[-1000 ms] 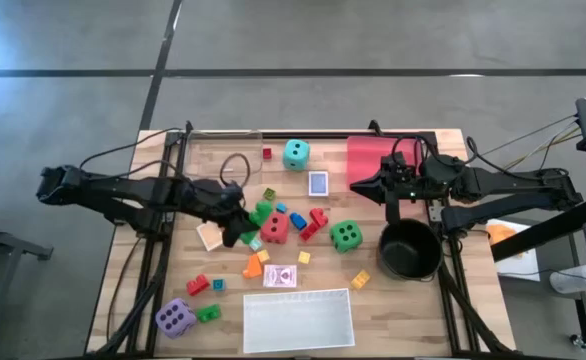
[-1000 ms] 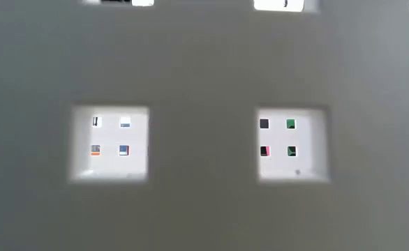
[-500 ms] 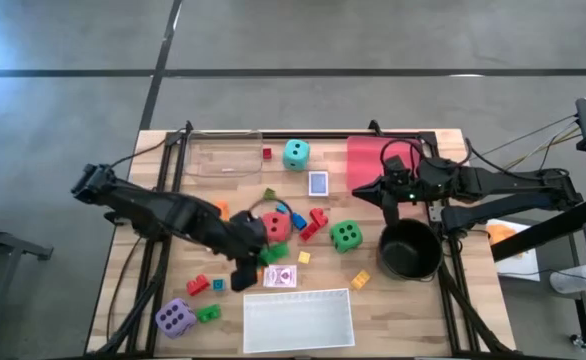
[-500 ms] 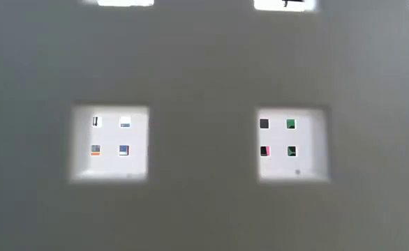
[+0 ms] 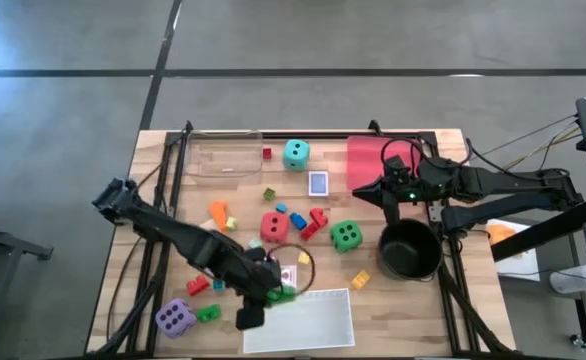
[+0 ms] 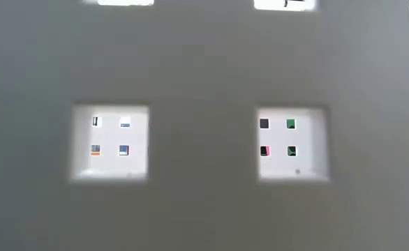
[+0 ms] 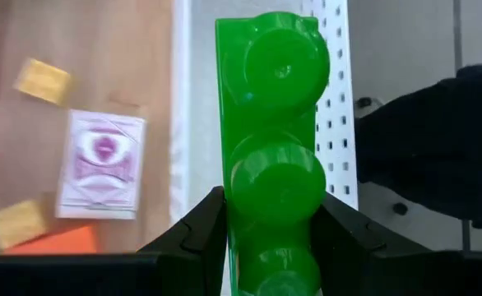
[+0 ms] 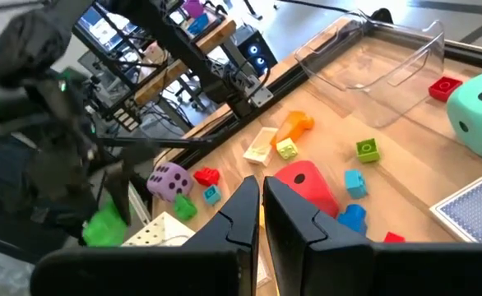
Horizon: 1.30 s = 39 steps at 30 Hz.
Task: Pick & Place Toys
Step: Put the green game piece into the red bin
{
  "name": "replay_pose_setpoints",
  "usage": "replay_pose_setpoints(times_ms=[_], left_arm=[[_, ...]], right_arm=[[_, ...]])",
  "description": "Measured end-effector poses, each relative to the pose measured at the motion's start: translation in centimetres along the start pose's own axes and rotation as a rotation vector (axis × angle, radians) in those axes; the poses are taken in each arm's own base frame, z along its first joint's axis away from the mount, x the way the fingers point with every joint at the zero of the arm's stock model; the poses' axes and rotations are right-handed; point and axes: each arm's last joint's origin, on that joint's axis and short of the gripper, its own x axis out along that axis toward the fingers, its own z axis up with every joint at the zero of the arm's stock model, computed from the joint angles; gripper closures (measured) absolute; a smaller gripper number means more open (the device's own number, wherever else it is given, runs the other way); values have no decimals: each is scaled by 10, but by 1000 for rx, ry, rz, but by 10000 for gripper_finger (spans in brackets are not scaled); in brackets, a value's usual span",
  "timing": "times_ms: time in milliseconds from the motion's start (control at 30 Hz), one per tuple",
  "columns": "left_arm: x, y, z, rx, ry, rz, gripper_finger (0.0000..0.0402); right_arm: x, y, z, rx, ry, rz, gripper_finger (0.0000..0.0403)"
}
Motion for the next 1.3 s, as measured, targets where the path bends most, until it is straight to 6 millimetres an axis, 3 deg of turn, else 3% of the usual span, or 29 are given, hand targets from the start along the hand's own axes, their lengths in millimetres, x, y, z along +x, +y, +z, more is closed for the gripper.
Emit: replay_pose_setpoints(times_ms=[133,433,1000,1300], left_arm=[[20,-11,-3,7,9,-19,270],[39,-28,-9,17,5,-54,270],[108,-15,-15,-14,109,61,270],[130,-10,-19,22,145,97,270]], right_arm=[[0,0,0,0,0,0,385],[0,0,0,1,-1,0,385],[0,0,0,0,-1,-1,385],[0,0,0,0,-1,0,385]])
